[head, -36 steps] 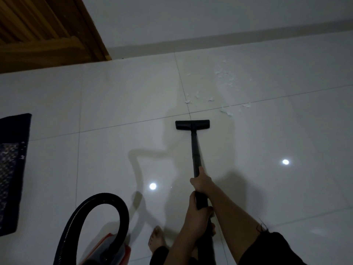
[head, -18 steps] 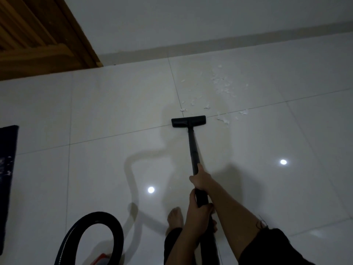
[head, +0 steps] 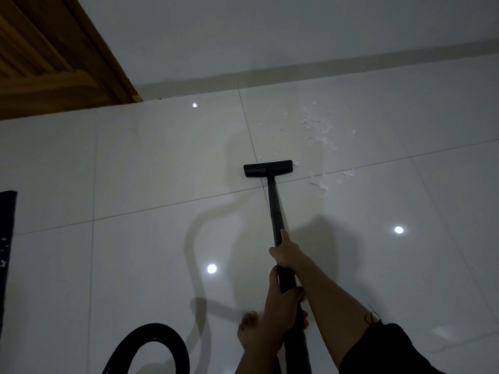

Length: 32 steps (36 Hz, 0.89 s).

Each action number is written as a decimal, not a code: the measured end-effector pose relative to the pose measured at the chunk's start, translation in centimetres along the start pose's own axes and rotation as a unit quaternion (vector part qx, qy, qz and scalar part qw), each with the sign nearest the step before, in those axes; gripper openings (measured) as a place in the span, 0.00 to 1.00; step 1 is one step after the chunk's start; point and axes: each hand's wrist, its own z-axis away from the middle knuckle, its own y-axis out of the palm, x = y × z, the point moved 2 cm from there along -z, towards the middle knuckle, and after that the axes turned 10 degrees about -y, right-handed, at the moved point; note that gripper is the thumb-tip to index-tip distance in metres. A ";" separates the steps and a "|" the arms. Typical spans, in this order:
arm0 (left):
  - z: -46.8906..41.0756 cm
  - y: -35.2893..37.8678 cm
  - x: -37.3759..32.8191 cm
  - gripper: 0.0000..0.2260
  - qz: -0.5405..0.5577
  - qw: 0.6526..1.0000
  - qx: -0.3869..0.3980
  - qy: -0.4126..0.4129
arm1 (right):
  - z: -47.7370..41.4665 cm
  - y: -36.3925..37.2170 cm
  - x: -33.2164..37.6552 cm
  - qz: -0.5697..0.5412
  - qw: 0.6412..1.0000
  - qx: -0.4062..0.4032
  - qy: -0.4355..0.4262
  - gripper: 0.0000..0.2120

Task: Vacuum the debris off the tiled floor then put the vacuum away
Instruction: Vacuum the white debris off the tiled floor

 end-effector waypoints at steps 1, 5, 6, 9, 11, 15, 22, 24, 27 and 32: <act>-0.2 -0.1 -0.3 0.19 0.001 1.000 0.002 -0.001 | -0.3 -0.2 0.2 0.000 1.000 -0.001 0.000 0.36; -1.0 -0.5 -1.7 0.18 0.007 1.000 0.002 -0.007 | -1.4 -0.9 1.2 -0.003 1.000 -0.002 0.003 0.35; -1.3 -0.5 -2.0 0.18 0.007 1.000 0.001 -0.008 | -1.7 -1.1 1.5 -0.004 1.000 -0.003 0.005 0.35; -1.9 -0.6 -2.9 0.20 0.006 1.000 -0.006 -0.012 | -2.5 -1.6 2.1 -0.004 1.000 -0.006 0.005 0.35; -2.2 -0.5 -3.6 0.20 0.011 1.000 -0.009 -0.009 | -3.0 -2.0 2.4 -0.004 1.000 -0.006 0.004 0.35; -2.6 -0.3 -5.1 0.19 0.035 0.999 0.003 -0.002 | -3.9 -3.0 3.0 -0.008 1.000 -0.005 0.003 0.35; -4.2 -0.1 -7.4 0.21 0.024 1.000 -0.015 -0.012 | -5.7 -4.9 4.3 -0.007 1.000 -0.001 -0.005 0.35; -4.6 0.1 -8.2 0.21 0.025 0.999 -0.017 -0.012 | -6.2 -5.5 4.7 -0.005 1.000 0.003 -0.009 0.35; -5.2 0.4 -9.4 0.22 0.020 0.999 -0.023 -0.011 | -6.9 -6.4 5.3 -0.004 1.000 0.005 -0.012 0.35; -6.2 0.5 -11.2 0.23 0.022 0.999 -0.035 -0.018 | -8.3 -7.7 6.4 -0.007 1.000 0.012 -0.018 0.34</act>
